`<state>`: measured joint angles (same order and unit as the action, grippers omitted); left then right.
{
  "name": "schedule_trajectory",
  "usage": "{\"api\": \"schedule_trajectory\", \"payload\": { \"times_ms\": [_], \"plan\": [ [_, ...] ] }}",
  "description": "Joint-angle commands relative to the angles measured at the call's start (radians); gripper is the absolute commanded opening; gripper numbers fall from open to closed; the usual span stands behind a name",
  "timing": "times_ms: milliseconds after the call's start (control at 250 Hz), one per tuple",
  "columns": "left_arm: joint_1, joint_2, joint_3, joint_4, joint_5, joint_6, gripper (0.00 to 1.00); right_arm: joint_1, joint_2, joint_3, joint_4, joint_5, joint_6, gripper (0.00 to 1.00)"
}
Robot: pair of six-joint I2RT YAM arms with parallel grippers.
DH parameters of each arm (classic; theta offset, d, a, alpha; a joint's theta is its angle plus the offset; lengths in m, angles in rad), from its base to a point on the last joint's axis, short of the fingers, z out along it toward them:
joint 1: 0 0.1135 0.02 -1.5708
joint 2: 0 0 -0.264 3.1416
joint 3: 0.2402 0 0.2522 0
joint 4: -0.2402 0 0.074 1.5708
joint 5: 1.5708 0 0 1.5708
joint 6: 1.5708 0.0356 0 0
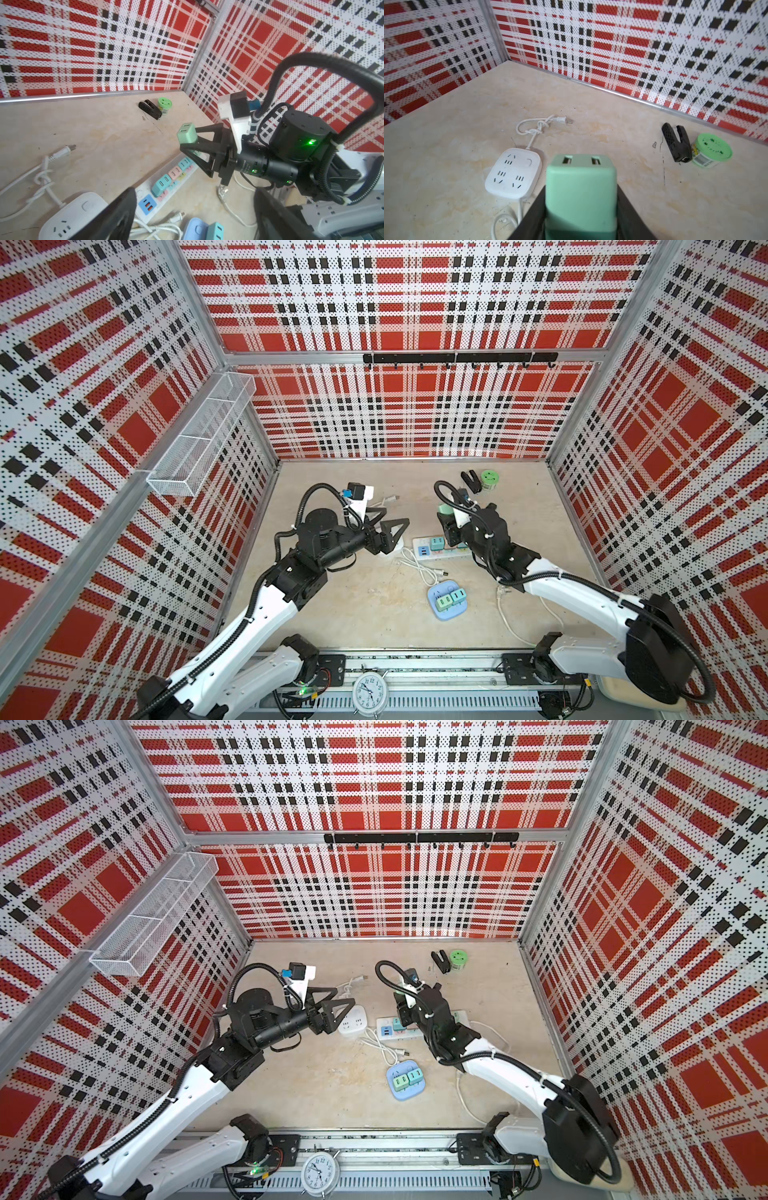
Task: Insert the plug
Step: 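Carry green adapter toward left gripper while left gripper reaches and grasps it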
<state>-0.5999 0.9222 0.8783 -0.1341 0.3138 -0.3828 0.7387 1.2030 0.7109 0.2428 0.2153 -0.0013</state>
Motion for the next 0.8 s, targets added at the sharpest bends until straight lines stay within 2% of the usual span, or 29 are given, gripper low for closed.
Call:
{"api": "schedule_trajectory", "payload": {
  "times_ms": [0,120,216,440,636,796],
  "plan": [
    [-0.055,0.012,0.052,-0.155,-0.053,0.041,0.88,0.078,-0.120,-0.124,0.329,0.005,-0.176,0.14],
    [-0.108,0.012,0.059,-0.177,-0.093,0.042,0.88,0.143,-0.241,-0.250,0.455,-0.012,-0.275,0.13],
    [-0.135,0.031,0.068,-0.176,-0.108,0.046,0.87,0.169,-0.285,-0.318,0.529,-0.026,-0.302,0.13],
    [-0.216,0.147,0.157,-0.176,-0.123,0.062,0.83,0.204,-0.269,-0.329,0.524,-0.049,-0.334,0.12],
    [-0.239,0.245,0.252,-0.221,-0.136,0.088,0.78,0.223,-0.251,-0.344,0.579,-0.066,-0.333,0.12],
    [-0.267,0.266,0.282,-0.268,-0.167,0.095,0.76,0.227,-0.225,-0.344,0.612,-0.063,-0.330,0.13]
  ]
}}
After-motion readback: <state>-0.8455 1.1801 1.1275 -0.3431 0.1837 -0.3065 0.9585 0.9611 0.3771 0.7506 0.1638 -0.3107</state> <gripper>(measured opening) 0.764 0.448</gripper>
